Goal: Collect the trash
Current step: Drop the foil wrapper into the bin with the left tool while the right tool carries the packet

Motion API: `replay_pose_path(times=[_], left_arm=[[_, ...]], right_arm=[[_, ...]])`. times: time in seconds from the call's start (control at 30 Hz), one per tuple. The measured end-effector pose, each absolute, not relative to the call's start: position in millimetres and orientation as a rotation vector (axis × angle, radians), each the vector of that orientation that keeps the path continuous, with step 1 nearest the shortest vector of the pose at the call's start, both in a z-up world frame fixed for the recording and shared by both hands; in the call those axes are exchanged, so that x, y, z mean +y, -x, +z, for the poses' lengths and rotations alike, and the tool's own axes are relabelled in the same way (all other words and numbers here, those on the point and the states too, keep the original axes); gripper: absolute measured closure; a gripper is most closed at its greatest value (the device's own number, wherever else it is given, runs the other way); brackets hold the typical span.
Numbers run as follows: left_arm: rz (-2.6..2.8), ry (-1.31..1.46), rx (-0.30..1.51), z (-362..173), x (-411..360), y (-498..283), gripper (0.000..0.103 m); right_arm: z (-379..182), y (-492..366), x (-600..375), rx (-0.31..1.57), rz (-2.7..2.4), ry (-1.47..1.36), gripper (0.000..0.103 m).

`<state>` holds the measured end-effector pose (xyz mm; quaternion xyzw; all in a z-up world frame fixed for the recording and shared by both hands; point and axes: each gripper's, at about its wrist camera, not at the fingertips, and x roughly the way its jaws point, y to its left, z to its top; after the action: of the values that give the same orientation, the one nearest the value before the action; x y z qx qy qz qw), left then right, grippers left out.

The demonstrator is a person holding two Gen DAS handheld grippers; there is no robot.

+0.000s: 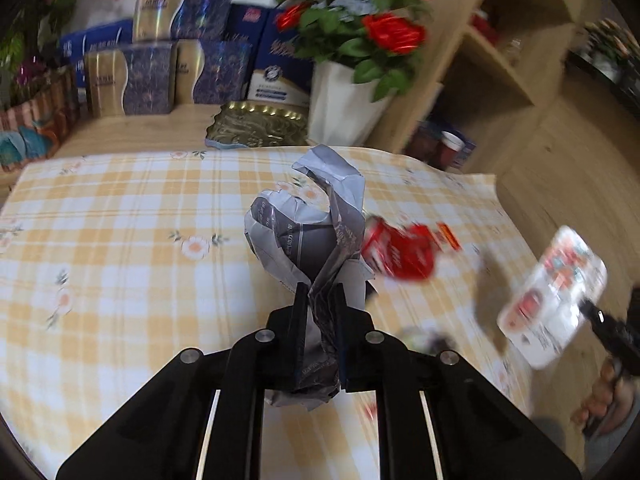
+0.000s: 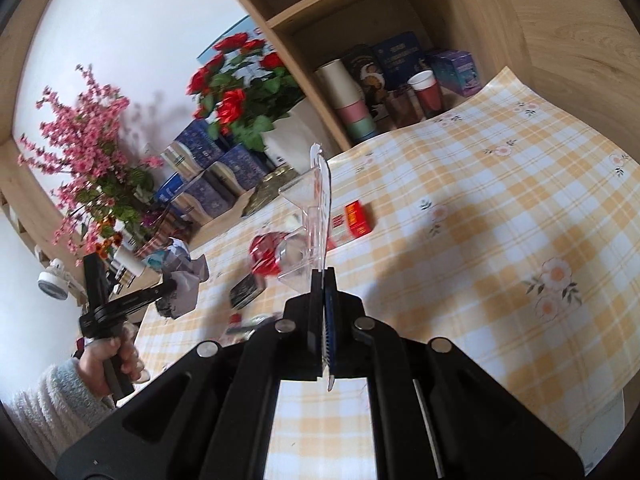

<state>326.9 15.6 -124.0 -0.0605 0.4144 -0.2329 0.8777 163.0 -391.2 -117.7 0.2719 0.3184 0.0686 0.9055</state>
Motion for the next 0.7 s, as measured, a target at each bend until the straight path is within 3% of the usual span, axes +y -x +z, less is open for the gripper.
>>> replay_pose_path(times=[0.37,0.7], left_arm=[[-0.660,0.052,0.817,-94.0,14.5,-155.6,0.091],[-0.852,-0.100,0.951,-142.3,-32.0,-44.5,0.091]], right_arm=[[-95.5,-103.5,-349.5,0.647,0.219,-0.533,0.098],[-92.3,-46.9,-343.0,0.625,0.230,-0.541,0.098]])
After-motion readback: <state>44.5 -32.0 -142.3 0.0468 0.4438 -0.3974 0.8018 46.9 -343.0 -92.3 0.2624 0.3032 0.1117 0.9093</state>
